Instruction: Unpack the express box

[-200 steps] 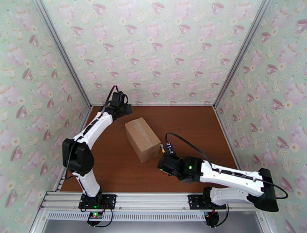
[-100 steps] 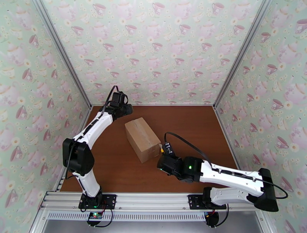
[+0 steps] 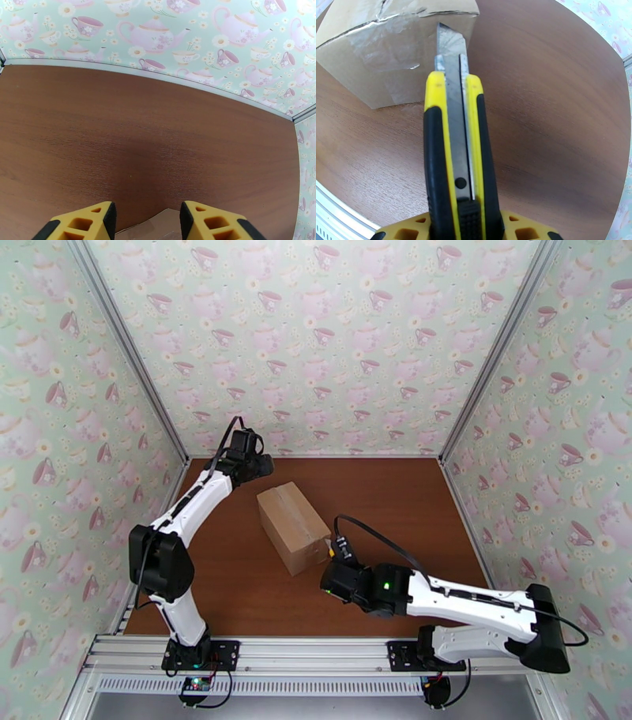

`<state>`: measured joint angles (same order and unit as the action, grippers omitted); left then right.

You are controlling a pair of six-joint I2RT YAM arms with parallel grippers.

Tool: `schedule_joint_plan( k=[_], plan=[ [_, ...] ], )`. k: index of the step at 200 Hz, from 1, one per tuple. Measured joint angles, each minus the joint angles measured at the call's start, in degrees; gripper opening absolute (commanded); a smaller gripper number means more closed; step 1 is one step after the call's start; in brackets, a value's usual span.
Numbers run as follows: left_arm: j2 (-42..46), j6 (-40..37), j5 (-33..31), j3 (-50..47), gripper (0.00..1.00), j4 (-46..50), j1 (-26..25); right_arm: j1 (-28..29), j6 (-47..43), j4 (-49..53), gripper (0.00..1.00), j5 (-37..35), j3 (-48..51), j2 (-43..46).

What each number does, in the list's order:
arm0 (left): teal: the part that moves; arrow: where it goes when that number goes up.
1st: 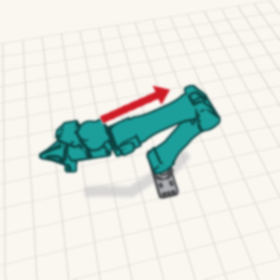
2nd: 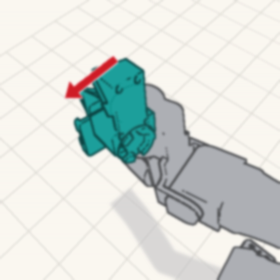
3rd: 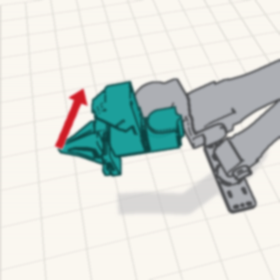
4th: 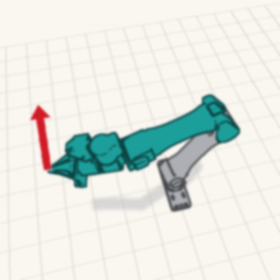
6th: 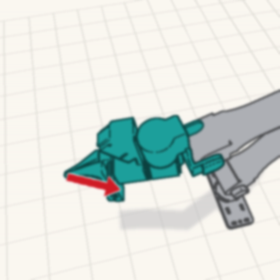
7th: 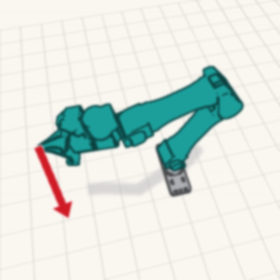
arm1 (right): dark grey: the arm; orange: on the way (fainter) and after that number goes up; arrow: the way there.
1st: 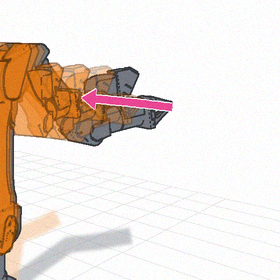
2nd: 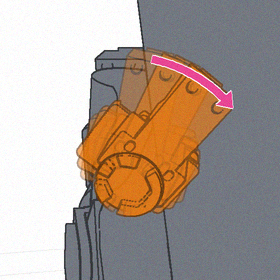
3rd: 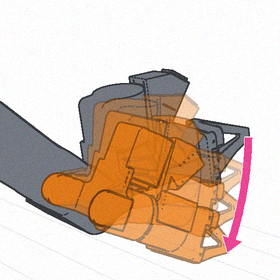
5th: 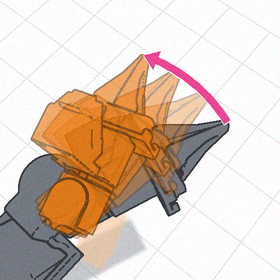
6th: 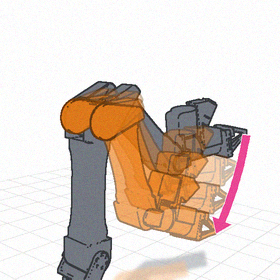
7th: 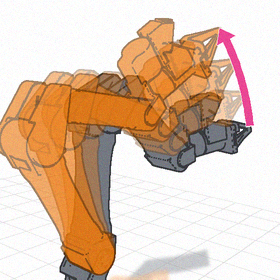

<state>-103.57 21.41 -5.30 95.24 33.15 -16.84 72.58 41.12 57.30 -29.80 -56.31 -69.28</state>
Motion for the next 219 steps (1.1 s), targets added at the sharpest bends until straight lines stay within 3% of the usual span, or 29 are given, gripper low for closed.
schedule_joint_plan(
  k=[219],
  plan=[
    [0.00,0.00,0.02,-0.35,0.49,0.00,0.00,0.87,0.04,0.04,0.00,-1.55,-1.22,-0.70]
  ],
)
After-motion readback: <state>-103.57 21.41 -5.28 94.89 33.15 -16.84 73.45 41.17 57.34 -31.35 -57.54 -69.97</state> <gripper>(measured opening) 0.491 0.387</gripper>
